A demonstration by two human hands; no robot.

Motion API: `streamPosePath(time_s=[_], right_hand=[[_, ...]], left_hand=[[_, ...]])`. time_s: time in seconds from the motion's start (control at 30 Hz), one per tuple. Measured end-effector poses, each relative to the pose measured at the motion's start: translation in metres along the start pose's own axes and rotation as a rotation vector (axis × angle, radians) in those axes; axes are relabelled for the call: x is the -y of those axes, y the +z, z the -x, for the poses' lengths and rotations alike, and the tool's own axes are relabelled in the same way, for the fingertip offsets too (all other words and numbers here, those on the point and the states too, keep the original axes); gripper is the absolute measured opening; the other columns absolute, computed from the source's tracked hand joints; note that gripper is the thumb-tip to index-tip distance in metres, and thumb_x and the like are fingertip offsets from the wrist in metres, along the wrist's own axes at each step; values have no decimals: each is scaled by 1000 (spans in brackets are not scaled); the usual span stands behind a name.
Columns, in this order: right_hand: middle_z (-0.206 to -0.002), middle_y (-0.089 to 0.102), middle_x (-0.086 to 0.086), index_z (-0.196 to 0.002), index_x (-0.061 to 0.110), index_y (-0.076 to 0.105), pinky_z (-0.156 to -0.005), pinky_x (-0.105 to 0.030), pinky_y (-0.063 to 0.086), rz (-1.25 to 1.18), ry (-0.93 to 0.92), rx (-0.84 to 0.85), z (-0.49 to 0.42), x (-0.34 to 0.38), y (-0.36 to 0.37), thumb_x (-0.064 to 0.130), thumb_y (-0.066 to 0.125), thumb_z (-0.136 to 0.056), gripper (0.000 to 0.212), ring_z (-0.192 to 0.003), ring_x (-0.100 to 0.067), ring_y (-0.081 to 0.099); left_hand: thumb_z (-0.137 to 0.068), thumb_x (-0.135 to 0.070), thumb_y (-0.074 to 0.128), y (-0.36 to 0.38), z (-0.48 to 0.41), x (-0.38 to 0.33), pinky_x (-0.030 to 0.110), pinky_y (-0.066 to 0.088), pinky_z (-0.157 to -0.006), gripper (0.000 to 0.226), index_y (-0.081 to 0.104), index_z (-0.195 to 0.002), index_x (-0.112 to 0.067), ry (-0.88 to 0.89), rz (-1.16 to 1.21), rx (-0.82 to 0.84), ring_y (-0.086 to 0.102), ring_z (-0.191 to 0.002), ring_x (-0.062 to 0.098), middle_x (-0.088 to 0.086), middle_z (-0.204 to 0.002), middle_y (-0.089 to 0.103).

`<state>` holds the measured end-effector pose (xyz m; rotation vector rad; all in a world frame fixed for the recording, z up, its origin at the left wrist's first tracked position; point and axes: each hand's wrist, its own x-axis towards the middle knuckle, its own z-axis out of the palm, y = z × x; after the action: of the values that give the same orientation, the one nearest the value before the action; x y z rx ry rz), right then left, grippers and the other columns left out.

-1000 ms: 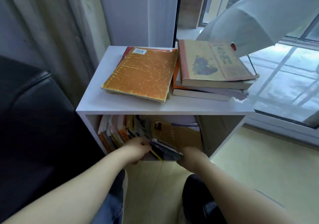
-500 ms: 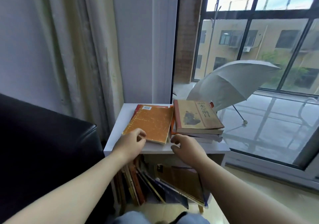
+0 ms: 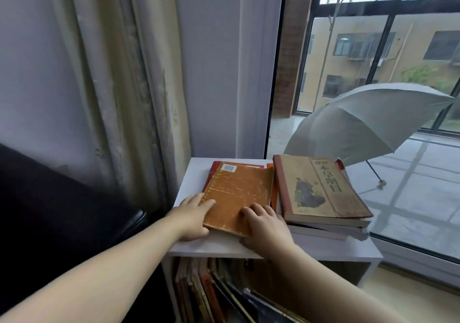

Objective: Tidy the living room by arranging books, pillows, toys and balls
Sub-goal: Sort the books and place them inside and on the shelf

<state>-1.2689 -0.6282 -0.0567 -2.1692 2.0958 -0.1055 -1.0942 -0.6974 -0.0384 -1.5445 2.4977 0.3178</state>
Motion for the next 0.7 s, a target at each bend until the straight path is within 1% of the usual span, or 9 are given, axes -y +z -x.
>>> streamPosePath(time_s=[0.1, 0.2, 0.27, 0.33, 0.43, 0.47, 0.53, 0.6, 0.7], right_hand=[[-136, 46, -2, -136, 24, 40, -99, -40, 42, 73, -55, 2, -18, 1, -7, 40, 48, -93, 47, -126, -28, 43], [-116, 63, -2, -119, 23, 59, -85, -38, 53, -17, -86, -21, -27, -2, -23, 34, 41, -98, 30, -103, -24, 60], [-112, 64, 0, -116, 24, 61, -80, -35, 53, -102, -81, -108, -31, -5, -37, 32, 42, -98, 28, -100, -22, 62], [-108, 65, -1, -110, 19, 62, -76, -32, 48, -226, -64, -271, -34, -7, -50, 31, 44, -97, 25, -99, -22, 60], [-90, 64, -2, -99, 14, 65, -72, -32, 41, -460, -56, -511, -40, -9, -74, 27, 49, -96, 21, -87, -21, 57], [-83, 61, 0, -97, 13, 65, -71, -30, 41, -532, -42, -579, -42, -9, -82, 25, 50, -95, 20, -81, -20, 56], [-76, 59, 1, -94, 11, 65, -64, -23, 40, -671, -23, -669, -45, -9, -99, 22, 51, -95, 18, -73, -16, 55], [-74, 60, 0, -93, 8, 65, -62, -22, 42, -773, -45, -726, -48, -6, -113, 21, 52, -95, 19, -69, -15, 55], [-75, 62, -1, -88, 15, 61, -65, -29, 48, -857, -62, -811, -54, -3, -125, 23, 50, -95, 15, -70, -16, 58]], left_hand=[[-86, -35, 59, -5, -11, 6, 29, 26, -114, 87, 3, -151, -22, 41, 7, 91, 13, -145, 17, -2, -159, -3], [-81, -32, 67, -25, -14, 6, 26, 34, -107, 78, 25, -146, -20, 127, -7, 117, 34, -134, 16, 0, -151, 28], [-79, -30, 71, -45, -18, 11, 24, 41, -98, 65, 40, -136, -26, 160, 112, 204, 46, -121, 14, -5, -136, 44], [-75, -22, 76, -64, -21, 20, 21, 45, -93, 55, 51, -123, -32, 192, 398, 234, 52, -115, 12, -6, -125, 54], [-71, 4, 73, -87, -27, 32, 4, 46, -77, 51, 58, -111, -25, 261, 930, -90, 55, -110, 7, -7, -111, 62], [-74, 15, 66, -92, -30, 33, 4, 47, -74, 51, 57, -111, -18, 258, 1099, -211, 54, -110, 8, -5, -108, 63], [-77, 25, 54, -97, -39, 32, 14, 49, -84, 49, 55, -111, -10, 251, 1296, -351, 52, -114, 12, -2, -106, 62], [-78, 18, 59, -99, -51, 30, 29, 49, -88, 38, 60, -101, -12, 239, 1193, -422, 57, -108, 19, -1, -101, 64], [-80, -8, 70, -97, -62, 28, 31, 55, -74, 22, 61, -94, -23, 202, 1077, -391, 66, -89, 18, -2, -95, 69]])
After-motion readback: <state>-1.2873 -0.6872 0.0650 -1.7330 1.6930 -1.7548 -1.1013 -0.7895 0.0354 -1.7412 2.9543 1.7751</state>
